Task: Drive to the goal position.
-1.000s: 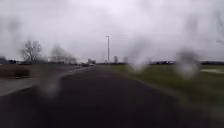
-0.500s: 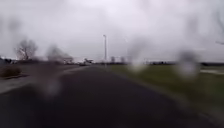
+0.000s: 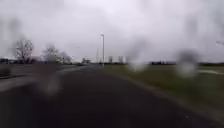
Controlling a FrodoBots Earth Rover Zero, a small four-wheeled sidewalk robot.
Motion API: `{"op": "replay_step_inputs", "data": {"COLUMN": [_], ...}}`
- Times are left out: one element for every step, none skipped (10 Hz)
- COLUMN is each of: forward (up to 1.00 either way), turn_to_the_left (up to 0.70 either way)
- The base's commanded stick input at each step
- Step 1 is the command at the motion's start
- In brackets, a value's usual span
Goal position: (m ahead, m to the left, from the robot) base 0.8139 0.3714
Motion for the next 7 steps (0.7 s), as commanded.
{"op": "replay_step_inputs", "data": {"forward": [0.27, 0.05, 0.0, 0.0, 0.0, 0.0, 0.0], "turn_to_the_left": [0.0, 0.0, 0.0, 0.0, 0.0, 0.0, 0.0]}}
